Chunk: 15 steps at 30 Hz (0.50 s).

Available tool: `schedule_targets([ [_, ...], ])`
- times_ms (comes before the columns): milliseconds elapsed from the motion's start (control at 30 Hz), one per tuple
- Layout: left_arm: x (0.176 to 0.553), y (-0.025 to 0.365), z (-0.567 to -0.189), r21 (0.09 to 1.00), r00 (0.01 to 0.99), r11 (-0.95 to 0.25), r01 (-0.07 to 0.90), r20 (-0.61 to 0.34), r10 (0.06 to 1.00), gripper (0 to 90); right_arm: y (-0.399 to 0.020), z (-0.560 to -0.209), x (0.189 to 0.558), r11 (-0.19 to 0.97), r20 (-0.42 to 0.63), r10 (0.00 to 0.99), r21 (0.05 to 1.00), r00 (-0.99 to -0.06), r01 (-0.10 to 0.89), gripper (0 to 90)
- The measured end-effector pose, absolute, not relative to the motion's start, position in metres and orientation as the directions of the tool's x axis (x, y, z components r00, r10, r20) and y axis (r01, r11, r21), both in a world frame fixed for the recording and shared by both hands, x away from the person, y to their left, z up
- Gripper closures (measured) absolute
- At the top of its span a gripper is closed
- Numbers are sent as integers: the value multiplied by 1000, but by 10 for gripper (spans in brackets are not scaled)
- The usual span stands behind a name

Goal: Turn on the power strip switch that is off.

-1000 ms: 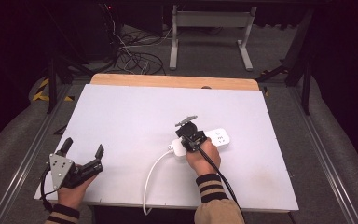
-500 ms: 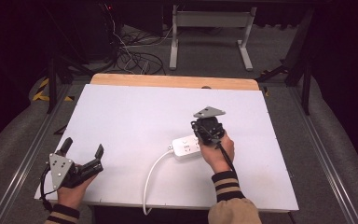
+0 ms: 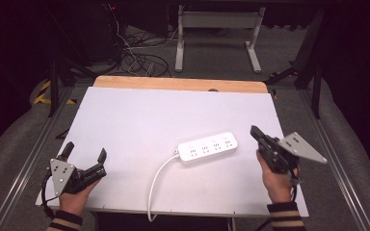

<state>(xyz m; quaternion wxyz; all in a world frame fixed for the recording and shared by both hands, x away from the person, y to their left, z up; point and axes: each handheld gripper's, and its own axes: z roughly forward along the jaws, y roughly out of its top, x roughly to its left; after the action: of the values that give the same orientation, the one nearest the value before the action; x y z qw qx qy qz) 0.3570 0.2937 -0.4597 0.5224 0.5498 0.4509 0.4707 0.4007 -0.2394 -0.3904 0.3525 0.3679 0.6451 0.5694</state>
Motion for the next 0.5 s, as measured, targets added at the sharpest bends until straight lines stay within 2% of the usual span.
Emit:
schedule_targets([
  [167, 357, 292, -459, 999, 149, -50, -1, 49, 988, 11, -262, -410, 377, 40, -20, 913, 998, -409, 40, 900],
  [267, 357, 292, -459, 999, 151, -54, -6, 55, 987, 11, -276, -413, 364, -5, -6, 935, 1000, -356, -30, 900],
  [500, 357, 294, -458, 999, 150, -43, -8, 43, 988, 11, -283, -430, 367, -33, 25, 947, 999, -321, -20, 900],
])
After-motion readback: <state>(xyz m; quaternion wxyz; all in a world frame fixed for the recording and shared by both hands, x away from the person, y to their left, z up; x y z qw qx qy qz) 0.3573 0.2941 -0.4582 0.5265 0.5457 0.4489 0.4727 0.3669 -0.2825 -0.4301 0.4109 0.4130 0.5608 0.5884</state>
